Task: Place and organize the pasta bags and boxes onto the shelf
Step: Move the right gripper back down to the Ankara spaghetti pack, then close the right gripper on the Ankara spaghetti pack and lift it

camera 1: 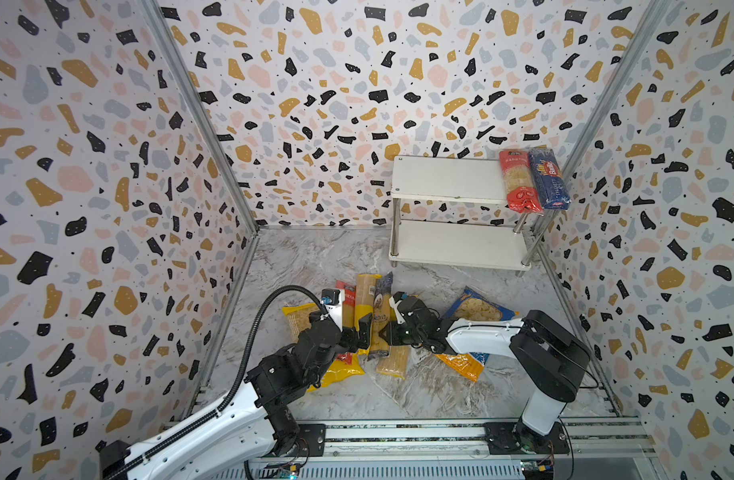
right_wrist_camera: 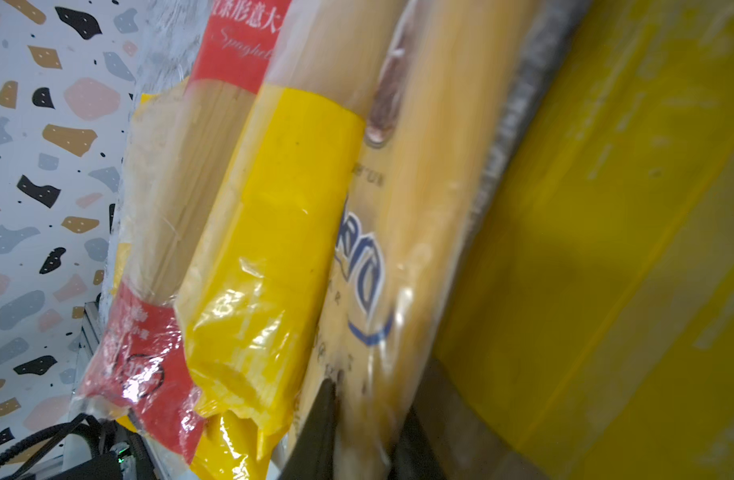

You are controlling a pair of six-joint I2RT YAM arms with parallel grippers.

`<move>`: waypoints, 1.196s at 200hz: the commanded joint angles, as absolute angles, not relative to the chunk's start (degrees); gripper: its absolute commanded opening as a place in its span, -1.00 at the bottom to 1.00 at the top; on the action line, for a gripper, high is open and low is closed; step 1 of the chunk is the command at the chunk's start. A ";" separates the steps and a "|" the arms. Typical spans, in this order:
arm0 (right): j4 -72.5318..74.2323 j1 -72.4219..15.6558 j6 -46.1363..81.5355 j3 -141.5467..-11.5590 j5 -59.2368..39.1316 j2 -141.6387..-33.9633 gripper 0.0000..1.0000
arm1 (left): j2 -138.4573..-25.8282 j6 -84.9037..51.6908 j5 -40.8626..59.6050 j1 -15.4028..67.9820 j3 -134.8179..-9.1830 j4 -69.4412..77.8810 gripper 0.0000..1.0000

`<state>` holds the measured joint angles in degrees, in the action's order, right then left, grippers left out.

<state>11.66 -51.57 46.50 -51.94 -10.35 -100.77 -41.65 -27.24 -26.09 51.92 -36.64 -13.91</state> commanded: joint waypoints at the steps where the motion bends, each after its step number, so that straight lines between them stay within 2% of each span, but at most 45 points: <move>1: 7.53 -51.25 42.16 -51.77 -10.36 -96.20 -0.78 | -42.17 -26.81 -27.25 52.19 -36.77 -12.16 0.99; 10: 5.77 -50.62 41.35 -51.68 -10.03 -94.10 -0.89 | -42.77 -26.72 -27.21 52.21 -36.89 -11.64 0.99; 33: 1.49 -48.98 39.18 -51.44 -8.51 -88.89 -0.91 | -44.95 -26.13 -27.05 52.21 -38.12 -10.91 0.99; 82: -8.69 -43.49 33.75 -49.66 -5.51 -79.13 -0.91 | -48.17 -25.55 -25.90 52.23 -40.19 -9.05 0.99; 106: -13.74 -41.48 31.03 -48.86 -1.62 -76.82 -0.80 | -49.51 -25.71 -25.10 52.21 -40.08 -7.74 0.99; 112: -15.10 -41.33 30.52 -48.96 -0.16 -76.82 -0.74 | -49.96 -25.75 -25.00 52.24 -40.08 -7.49 0.99; 132: -17.18 -41.40 28.47 -48.74 1.23 -76.94 -0.37 | -51.28 -25.75 -24.59 52.20 -40.34 -7.22 0.99; 146: -17.23 -41.70 27.11 -48.13 0.94 -76.93 0.01 | -51.76 -25.82 -24.27 52.24 -40.47 -7.14 0.99; 165: -17.74 -42.33 25.52 -47.99 1.56 -77.24 0.30 | -51.69 -25.93 -24.32 52.18 -40.30 -7.20 0.99; 195: -18.37 -43.20 23.79 -47.64 3.40 -78.08 0.45 | -50.79 -26.34 -24.59 52.19 -39.37 -7.20 0.99; 206: -18.98 -43.67 23.65 -47.51 5.87 -78.44 0.57 | -50.44 -26.52 -24.61 52.21 -39.05 -7.29 0.99; 210: -19.06 -43.92 23.38 -47.35 6.61 -78.48 0.75 | -50.33 -26.54 -24.63 52.24 -38.96 -7.39 0.99; 214: -18.86 -44.09 23.13 -47.18 7.34 -78.57 0.80 | -50.21 -26.63 -24.63 52.18 -38.84 -7.38 0.99; 239: -18.03 -43.73 21.82 -45.61 9.05 -79.42 0.86 | -49.64 -26.81 -24.70 52.14 -38.30 -7.38 0.99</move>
<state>-16.78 -43.79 23.94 -47.16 5.15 -78.72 -50.65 -26.44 -24.49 51.92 -38.41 -9.78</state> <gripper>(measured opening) 0.921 0.995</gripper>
